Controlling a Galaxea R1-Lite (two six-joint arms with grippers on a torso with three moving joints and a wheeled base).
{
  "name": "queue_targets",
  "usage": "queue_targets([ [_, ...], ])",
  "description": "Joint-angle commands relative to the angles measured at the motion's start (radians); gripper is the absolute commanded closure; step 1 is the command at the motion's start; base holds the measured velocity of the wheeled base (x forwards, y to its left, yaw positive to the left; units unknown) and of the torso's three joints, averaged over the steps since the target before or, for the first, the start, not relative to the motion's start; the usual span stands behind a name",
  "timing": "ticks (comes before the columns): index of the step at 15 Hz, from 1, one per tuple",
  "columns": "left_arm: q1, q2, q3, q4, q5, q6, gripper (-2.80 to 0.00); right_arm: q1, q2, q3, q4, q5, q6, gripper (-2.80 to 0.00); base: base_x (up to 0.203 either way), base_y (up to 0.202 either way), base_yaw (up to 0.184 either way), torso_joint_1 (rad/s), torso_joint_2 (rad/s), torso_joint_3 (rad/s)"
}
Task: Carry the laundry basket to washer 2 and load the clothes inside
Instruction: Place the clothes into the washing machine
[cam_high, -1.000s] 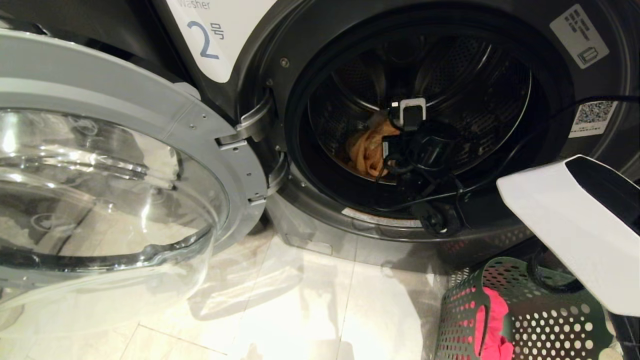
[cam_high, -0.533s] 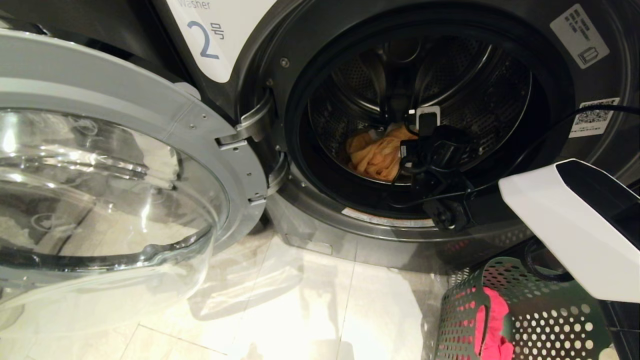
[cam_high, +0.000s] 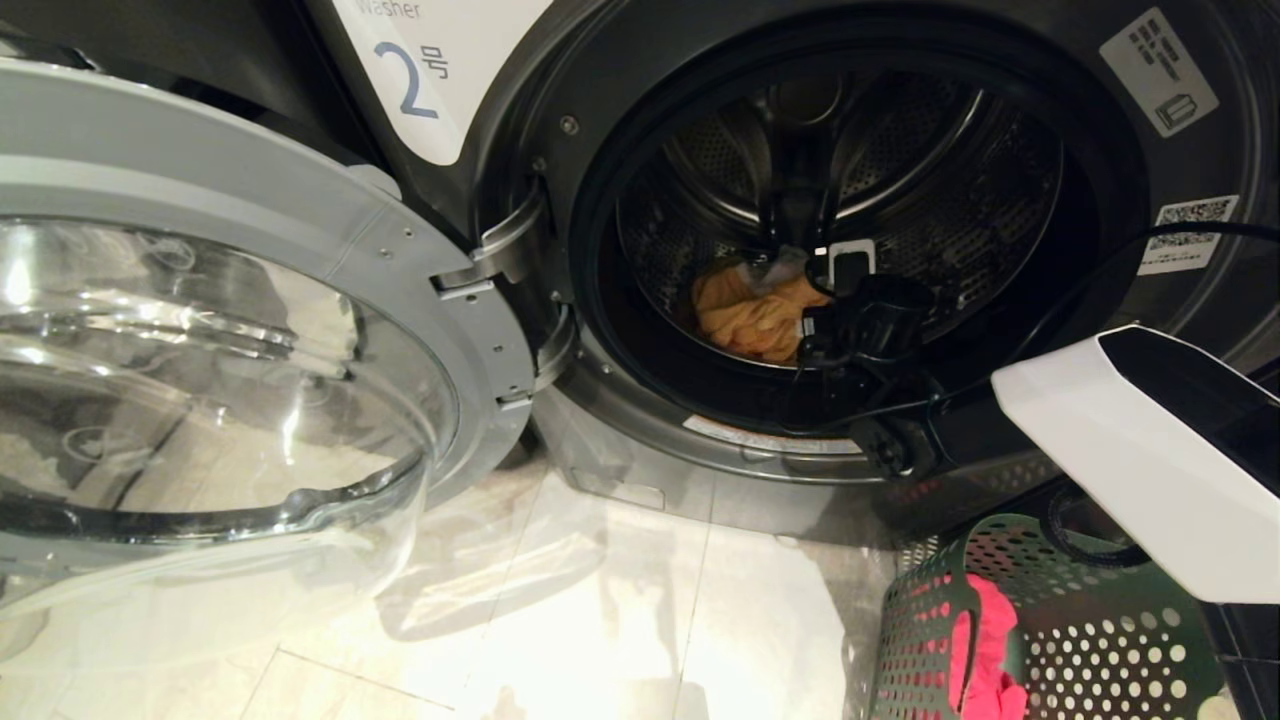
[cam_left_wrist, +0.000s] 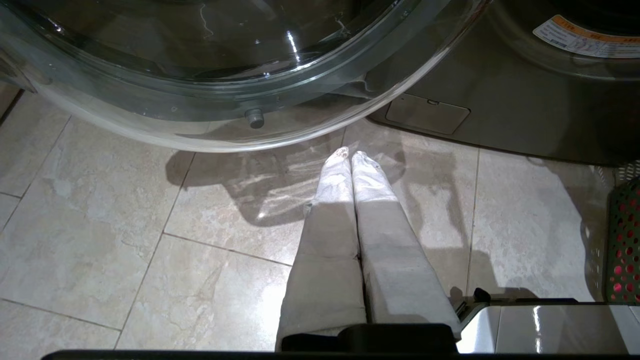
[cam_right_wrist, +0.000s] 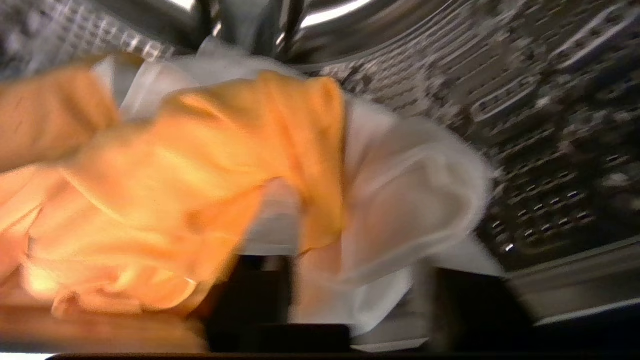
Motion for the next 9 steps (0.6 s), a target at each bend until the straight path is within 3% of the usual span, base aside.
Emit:
queue_targets([
  [1,0.0,0.002,0.002,0.0,0.001,0.0,0.0,-0.003,-0.055,0.011,0.086,-0.004,0.046,-2.8,0.0,0.0,0.0,0.0,0.0,0.0],
  [6,0.0,0.002,0.002,0.0,0.0,0.0,0.0,0.04,-0.222,0.042,0.502,-0.003,0.33,-2.8,0.0,0.0,0.0,0.0,0.0,0.0],
  [9,0.0,0.002,0.002,0.0,0.0,0.0,0.0,0.088,-0.262,0.059,0.546,-0.007,0.389,-2.8,0.0,0.0,0.0,0.0,0.0,0.0],
])
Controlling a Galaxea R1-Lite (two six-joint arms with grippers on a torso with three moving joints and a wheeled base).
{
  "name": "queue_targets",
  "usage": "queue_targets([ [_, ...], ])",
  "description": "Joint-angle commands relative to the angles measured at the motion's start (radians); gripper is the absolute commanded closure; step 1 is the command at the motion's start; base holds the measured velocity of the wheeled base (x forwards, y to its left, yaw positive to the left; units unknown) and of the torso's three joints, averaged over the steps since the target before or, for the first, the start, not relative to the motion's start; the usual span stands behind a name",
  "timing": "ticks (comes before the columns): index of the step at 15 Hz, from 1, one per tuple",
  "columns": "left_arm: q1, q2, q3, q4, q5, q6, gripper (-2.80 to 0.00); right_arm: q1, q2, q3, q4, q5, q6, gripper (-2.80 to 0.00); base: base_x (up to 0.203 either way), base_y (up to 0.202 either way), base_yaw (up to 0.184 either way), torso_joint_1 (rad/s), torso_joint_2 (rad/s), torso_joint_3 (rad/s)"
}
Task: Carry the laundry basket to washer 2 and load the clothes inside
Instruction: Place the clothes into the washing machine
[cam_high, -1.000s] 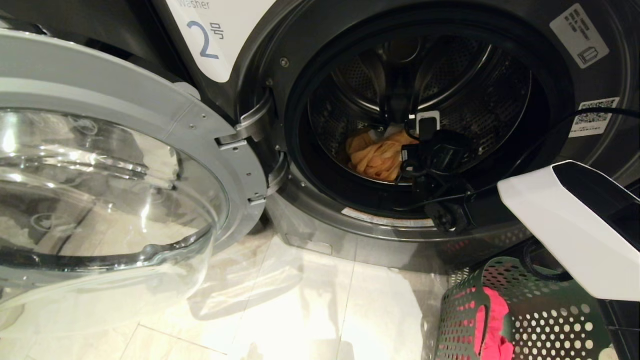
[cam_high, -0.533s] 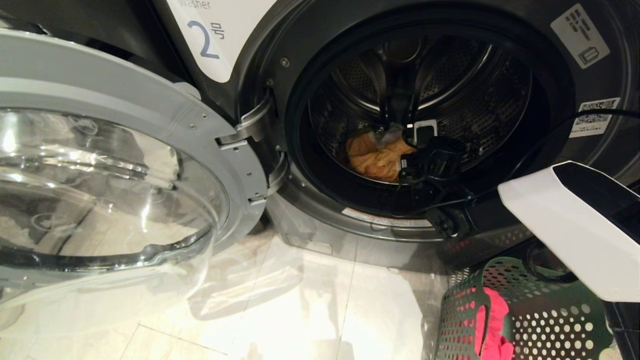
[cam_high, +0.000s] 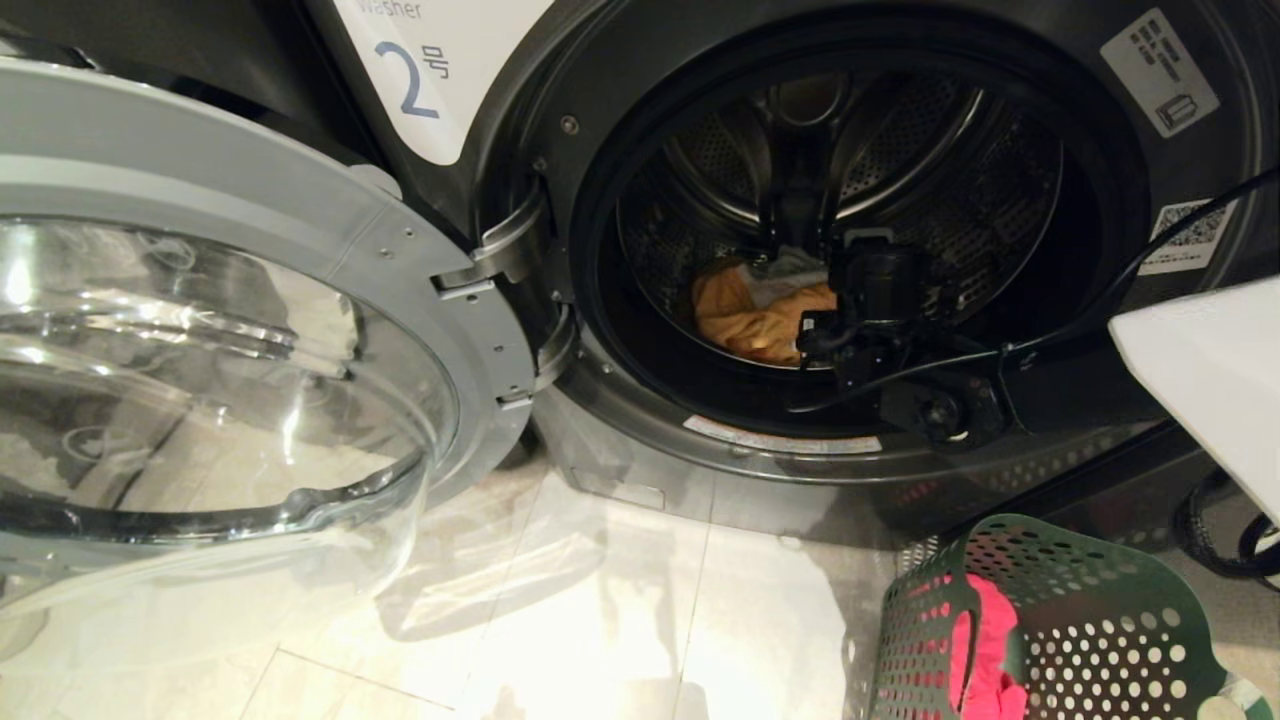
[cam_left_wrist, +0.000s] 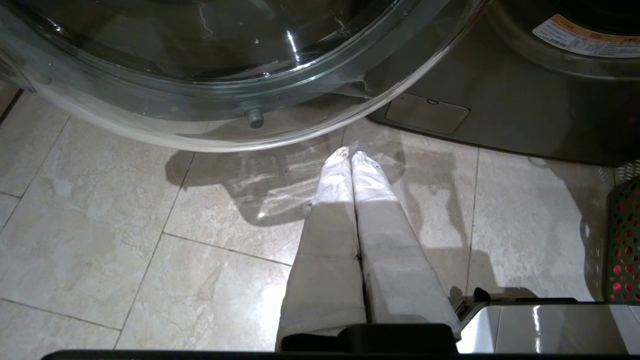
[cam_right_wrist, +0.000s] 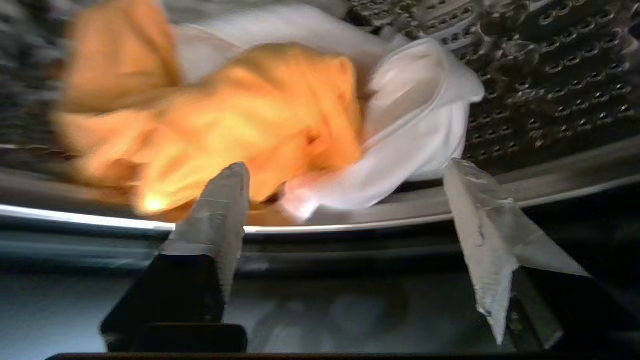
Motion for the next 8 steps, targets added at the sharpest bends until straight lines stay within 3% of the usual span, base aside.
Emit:
queue_targets([
  [1,0.0,0.002,0.002,-0.001,0.0,0.0,0.0,0.038,-0.084,0.03,0.015,-0.002,0.006,-2.8,0.0,0.0,0.0,0.0,0.0,0.0],
  [4,0.0,0.002,0.002,-0.001,0.0,0.0,0.0,0.104,-0.226,0.172,0.144,0.011,0.009,-2.8,0.0,0.0,0.0,0.0,0.0,0.0],
  [8,0.0,0.002,0.002,-0.001,0.002,0.0,0.0,0.141,-0.42,0.547,0.204,0.018,0.009,-2.8,0.0,0.0,0.0,0.0,0.0,0.0],
])
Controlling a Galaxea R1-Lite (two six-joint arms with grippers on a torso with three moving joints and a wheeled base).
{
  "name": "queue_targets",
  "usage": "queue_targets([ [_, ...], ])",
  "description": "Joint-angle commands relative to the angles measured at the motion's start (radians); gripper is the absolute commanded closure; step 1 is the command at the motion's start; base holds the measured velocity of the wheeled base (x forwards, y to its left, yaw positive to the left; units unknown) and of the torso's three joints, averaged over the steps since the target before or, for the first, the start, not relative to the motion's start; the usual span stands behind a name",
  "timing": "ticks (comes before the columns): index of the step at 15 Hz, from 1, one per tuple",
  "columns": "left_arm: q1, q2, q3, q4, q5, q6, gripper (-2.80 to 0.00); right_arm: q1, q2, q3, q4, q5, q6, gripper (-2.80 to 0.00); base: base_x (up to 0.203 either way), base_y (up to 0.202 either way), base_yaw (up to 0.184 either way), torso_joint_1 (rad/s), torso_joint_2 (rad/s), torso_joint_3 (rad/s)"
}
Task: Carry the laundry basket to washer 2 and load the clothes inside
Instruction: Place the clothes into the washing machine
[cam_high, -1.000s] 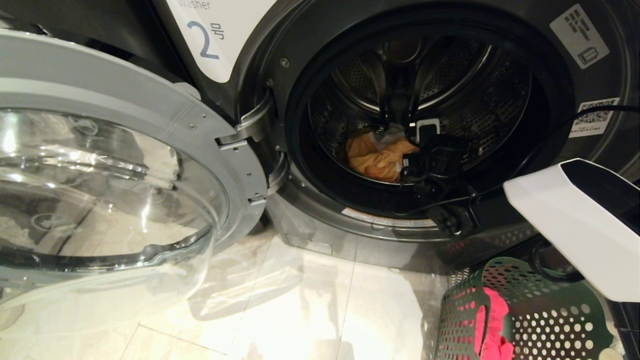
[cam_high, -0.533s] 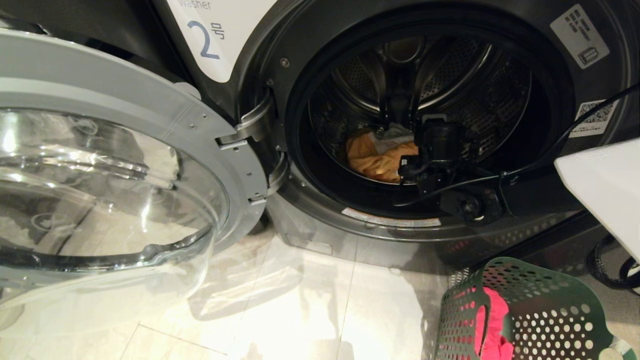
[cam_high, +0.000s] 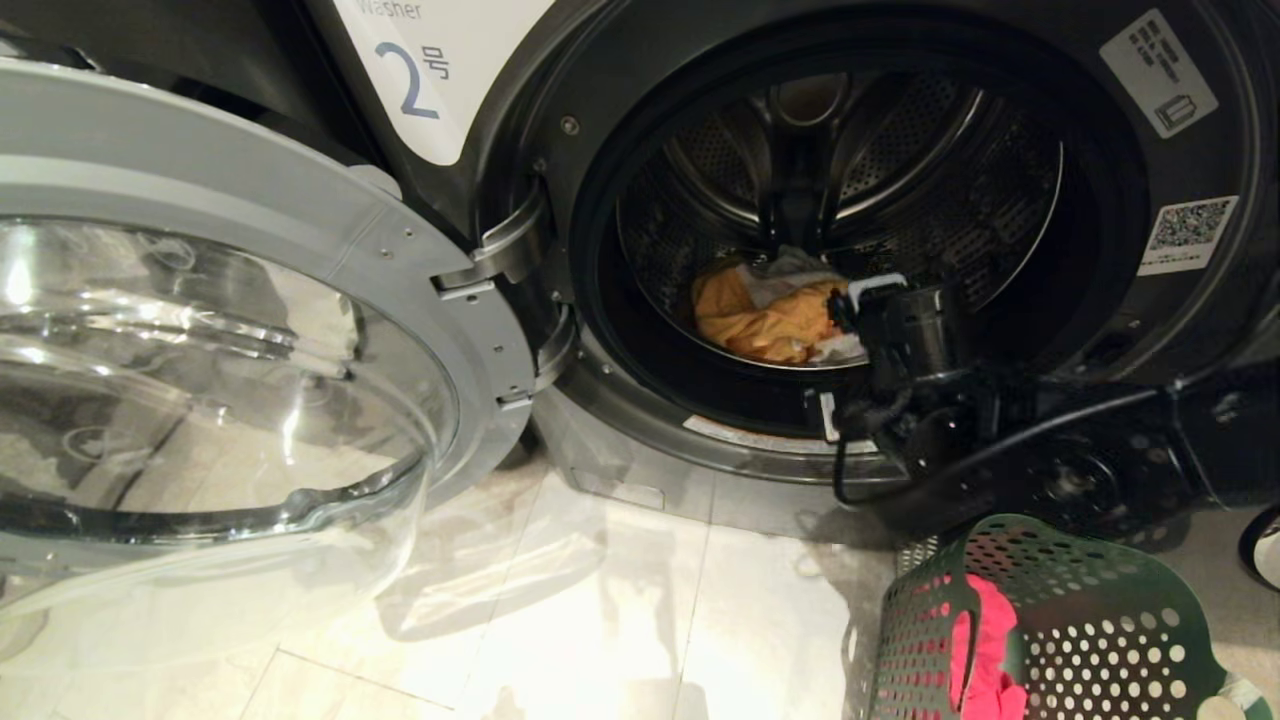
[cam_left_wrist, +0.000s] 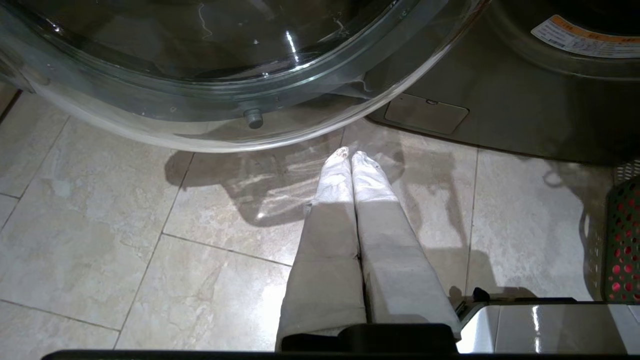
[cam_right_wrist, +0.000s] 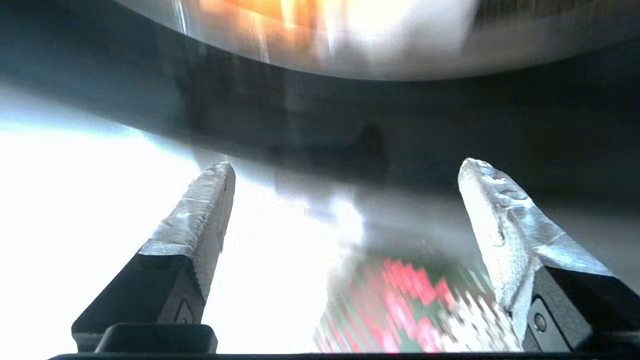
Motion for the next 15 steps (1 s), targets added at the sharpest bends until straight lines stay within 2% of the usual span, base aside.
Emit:
queue_targets([
  [1,0.0,0.002,0.002,0.0,0.0,0.0,0.0,0.015,-0.188,0.267,0.012,-0.002,0.002,-2.8,0.0,0.0,0.0,0.0,0.0,0.0],
  [4,0.0,0.002,0.002,0.0,0.0,0.0,0.0,0.0,-0.449,0.558,0.044,0.008,0.046,-2.8,0.0,0.0,0.0,0.0,0.0,0.0],
  [6,0.0,0.002,0.002,0.0,0.0,0.0,0.0,-0.099,-0.582,0.691,0.091,0.011,0.089,-2.8,0.0,0.0,0.0,0.0,0.0,0.0],
  [9,0.0,0.002,0.002,0.0,0.0,0.0,0.0,-0.402,-0.651,0.746,0.211,0.063,0.155,-2.8,0.0,0.0,0.0,0.0,0.0,0.0],
  [11,0.0,0.002,0.002,0.0,0.0,0.0,0.0,-0.569,-0.657,0.764,0.304,0.188,0.19,-2.8,0.0,0.0,0.0,0.0,0.0,0.0],
  [12,0.0,0.002,0.002,0.0,0.0,0.0,0.0,-0.606,-0.639,0.777,0.333,0.24,0.206,-2.8,0.0,0.0,0.0,0.0,0.0,0.0],
  [15,0.0,0.002,0.002,0.0,0.0,0.0,0.0,-0.627,-0.503,0.827,0.333,0.272,0.317,-2.8,0.0,0.0,0.0,0.0,0.0,0.0],
])
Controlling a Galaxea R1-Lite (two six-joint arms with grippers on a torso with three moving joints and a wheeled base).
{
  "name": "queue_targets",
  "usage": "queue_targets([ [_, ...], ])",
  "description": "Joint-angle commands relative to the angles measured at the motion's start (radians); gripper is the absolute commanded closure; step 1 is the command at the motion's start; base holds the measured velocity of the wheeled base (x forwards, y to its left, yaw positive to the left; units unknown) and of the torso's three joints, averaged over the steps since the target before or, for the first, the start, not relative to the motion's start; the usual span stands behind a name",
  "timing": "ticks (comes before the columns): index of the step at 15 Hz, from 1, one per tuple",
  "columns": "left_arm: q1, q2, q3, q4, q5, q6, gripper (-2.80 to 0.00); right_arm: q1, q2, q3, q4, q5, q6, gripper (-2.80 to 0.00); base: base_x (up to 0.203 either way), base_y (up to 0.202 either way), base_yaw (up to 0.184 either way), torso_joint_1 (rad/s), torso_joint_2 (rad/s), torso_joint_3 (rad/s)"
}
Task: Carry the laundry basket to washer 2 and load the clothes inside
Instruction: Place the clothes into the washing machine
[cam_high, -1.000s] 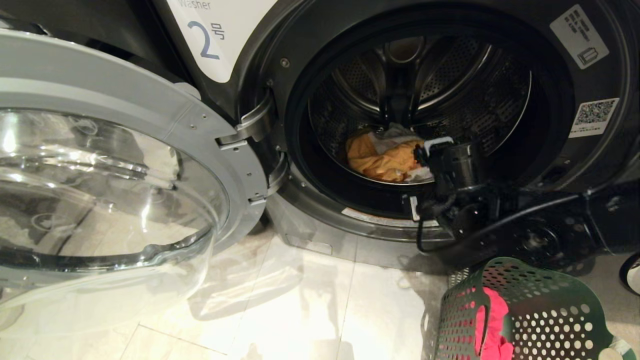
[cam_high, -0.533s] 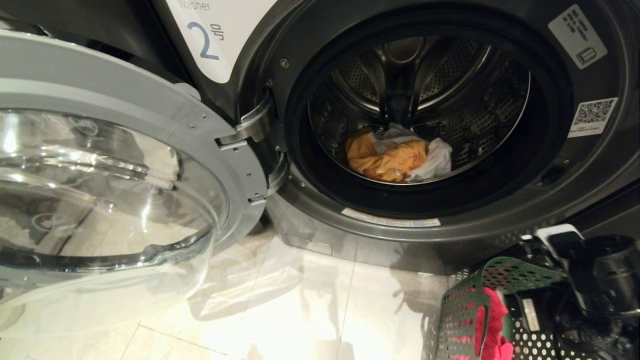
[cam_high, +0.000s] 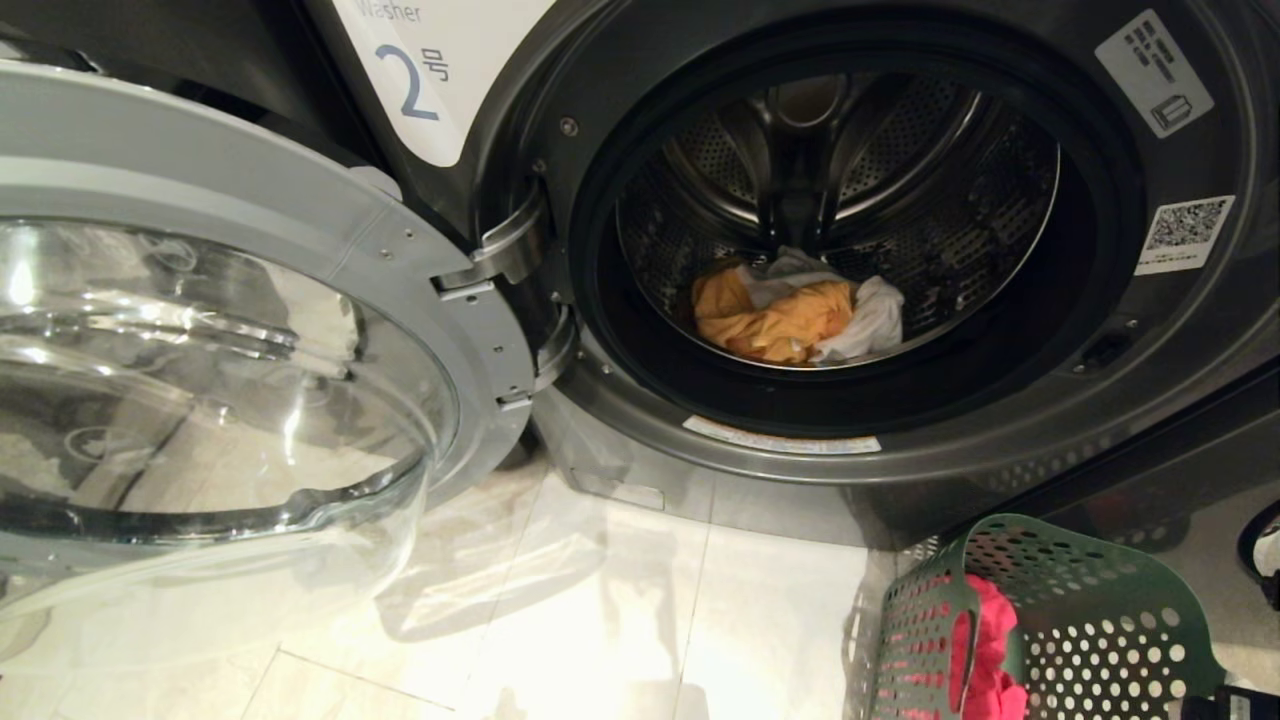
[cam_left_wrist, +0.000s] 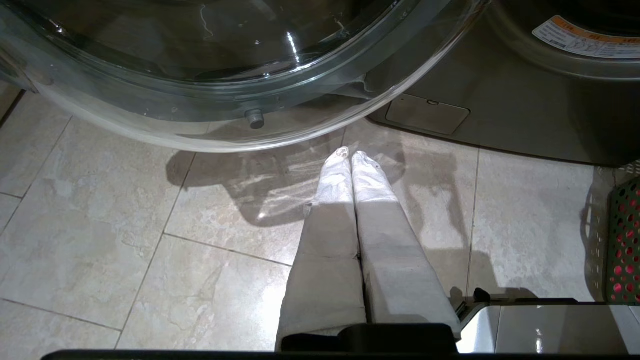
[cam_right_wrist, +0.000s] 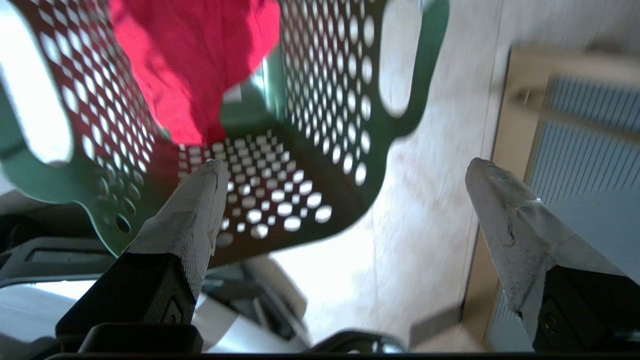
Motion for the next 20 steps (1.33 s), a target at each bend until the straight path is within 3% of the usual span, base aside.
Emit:
queue_targets([
  [1,0.0,0.002,0.002,0.0,0.0,0.0,0.0,-0.018,0.141,0.045,-0.02,0.032,0.08,-2.8,0.0,0.0,0.0,0.0,0.0,0.0],
  [4,0.0,0.002,0.002,0.0,0.0,0.0,0.0,-0.02,0.32,0.102,-0.152,0.149,0.129,-2.8,0.0,0.0,0.0,0.0,0.0,0.0],
  [9,0.0,0.002,0.002,0.0,0.0,0.0,0.0,-0.023,0.628,0.095,-0.361,0.293,0.138,-2.8,0.0,0.0,0.0,0.0,0.0,0.0],
  [11,0.0,0.002,0.002,0.0,0.0,0.0,0.0,-0.058,0.663,0.006,-0.338,0.349,0.129,-2.8,0.0,0.0,0.0,0.0,0.0,0.0],
  [13,0.0,0.002,0.002,0.0,0.0,0.0,0.0,-0.098,0.711,-0.075,-0.218,0.373,0.109,-2.8,0.0,0.0,0.0,0.0,0.0,0.0],
  [17,0.0,0.002,0.002,0.0,0.001,0.0,0.0,-0.15,0.785,-0.067,-0.148,0.37,-0.107,-2.8,0.0,0.0,0.0,0.0,0.0,0.0],
  [20,0.0,0.002,0.002,0.0,0.002,0.0,0.0,-0.165,0.831,-0.092,-0.163,0.358,-0.119,-2.8,0.0,0.0,0.0,0.0,0.0,0.0],
])
